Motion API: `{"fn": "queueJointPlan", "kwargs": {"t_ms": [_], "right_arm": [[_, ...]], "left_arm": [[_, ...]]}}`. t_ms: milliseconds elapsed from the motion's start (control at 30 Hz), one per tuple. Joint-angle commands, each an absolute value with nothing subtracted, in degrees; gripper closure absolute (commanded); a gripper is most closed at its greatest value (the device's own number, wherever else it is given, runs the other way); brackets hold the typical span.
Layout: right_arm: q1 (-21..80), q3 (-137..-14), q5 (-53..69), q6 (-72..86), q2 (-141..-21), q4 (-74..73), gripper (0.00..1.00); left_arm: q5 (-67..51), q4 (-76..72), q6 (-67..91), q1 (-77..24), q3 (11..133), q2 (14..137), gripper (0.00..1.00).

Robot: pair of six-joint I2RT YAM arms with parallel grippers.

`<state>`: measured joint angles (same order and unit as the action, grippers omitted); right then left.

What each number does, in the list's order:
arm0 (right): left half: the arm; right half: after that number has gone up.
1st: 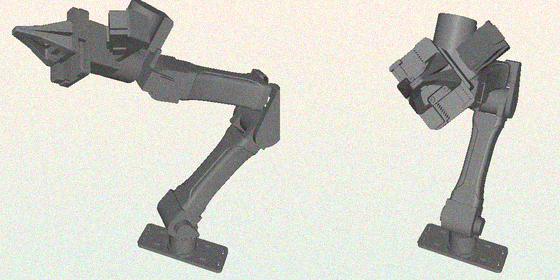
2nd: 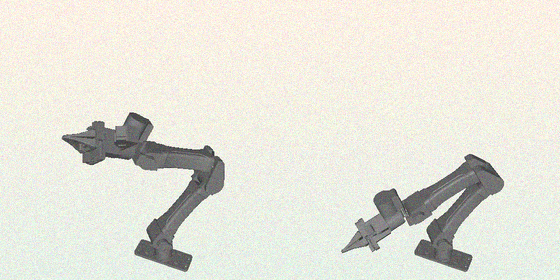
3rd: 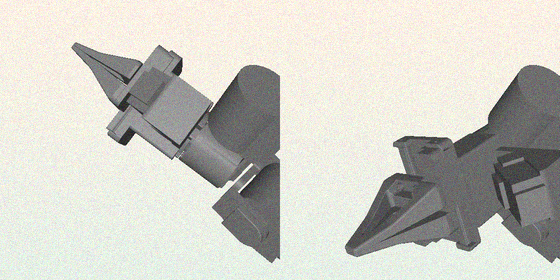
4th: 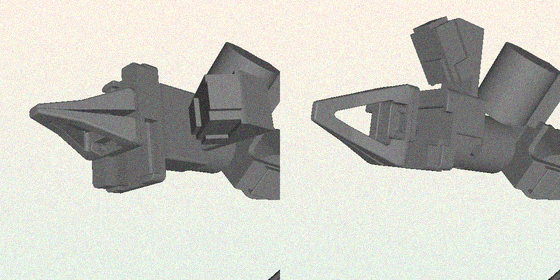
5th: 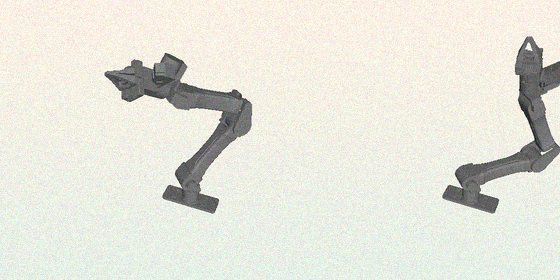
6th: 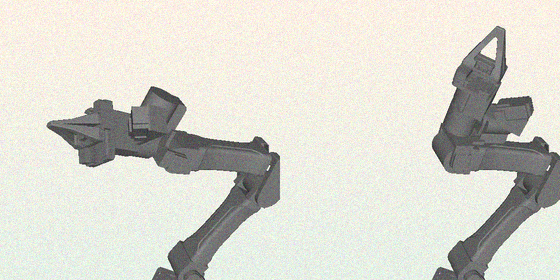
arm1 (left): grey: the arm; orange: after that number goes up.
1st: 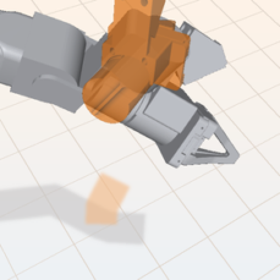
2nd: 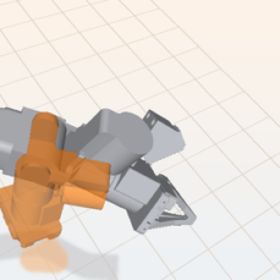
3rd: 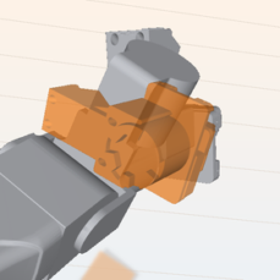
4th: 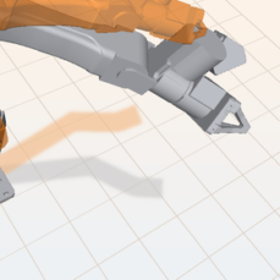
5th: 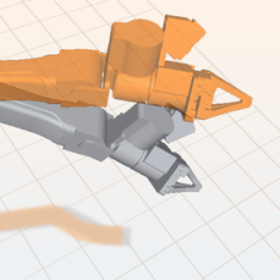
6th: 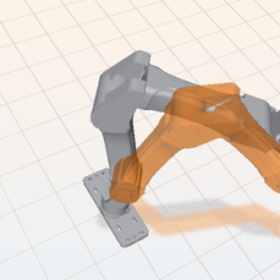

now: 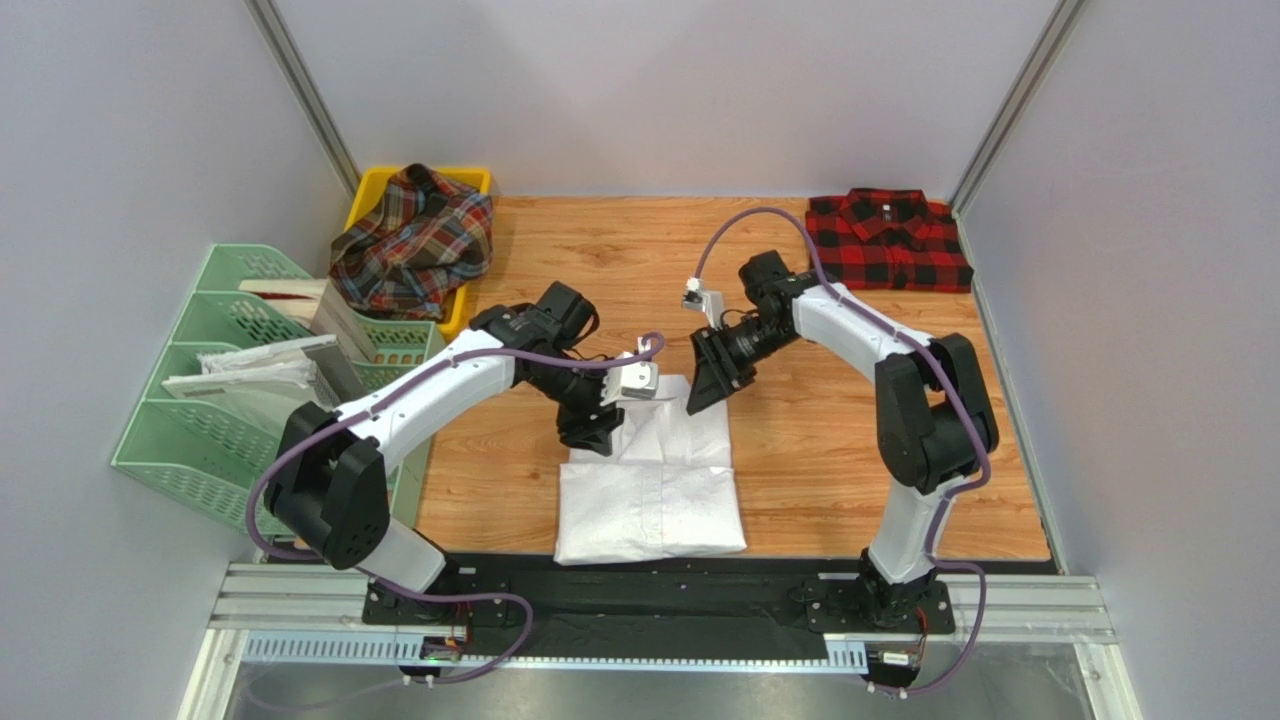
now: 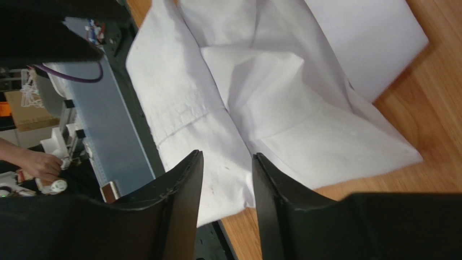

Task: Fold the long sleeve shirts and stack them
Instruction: Fold the shirt

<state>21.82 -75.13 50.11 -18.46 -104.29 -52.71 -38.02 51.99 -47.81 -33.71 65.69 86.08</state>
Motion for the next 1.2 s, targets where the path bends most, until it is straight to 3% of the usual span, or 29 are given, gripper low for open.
{"fn": "queueJointPlan", "kwargs": {"t_ms": [0,267,600,700,800,833,900,1167], "right_arm": [[25.74,-79.88,59.14,-8.63,-110.20,-47.48,0.63],[29.00,-83.05,59.33,-2.98,-118.63,-41.13,0.70],[28.83,-86.05,54.49,-2.46,-127.88,-40.96,0.75],[28.83,-85.52,54.05,-3.07,-128.41,-41.04,0.75],[28.83,-84.82,53.53,-3.69,-128.23,-41.04,0.76],[28.92,-84.73,53.44,-3.69,-128.15,-41.13,0.76],[28.92,-84.38,53.44,-4.22,-127.97,-41.22,0.77],[28.92,-83.41,54.14,-6.06,-127.44,-42.10,0.79]], "left_arm": [[-45.00,48.62,-44.22,-37.78,66.45,89.28,0.39],[-41.67,42.20,-39.74,-40.60,64.69,95.97,0.37],[-36.91,45.44,-39.02,-42.36,68.38,102.91,0.38],[-37.00,45.79,-38.85,-42.89,68.38,103.10,0.46],[-38.14,45.62,-39.20,-42.89,67.59,100.56,0.73],[-38.49,45.70,-39.03,-42.80,67.50,99.68,0.87],[-38.85,46.49,-38.76,-42.89,67.85,96.79,1.00],[-33.23,48.60,-42.36,-40.88,72.50,96.93,1.00]]}}
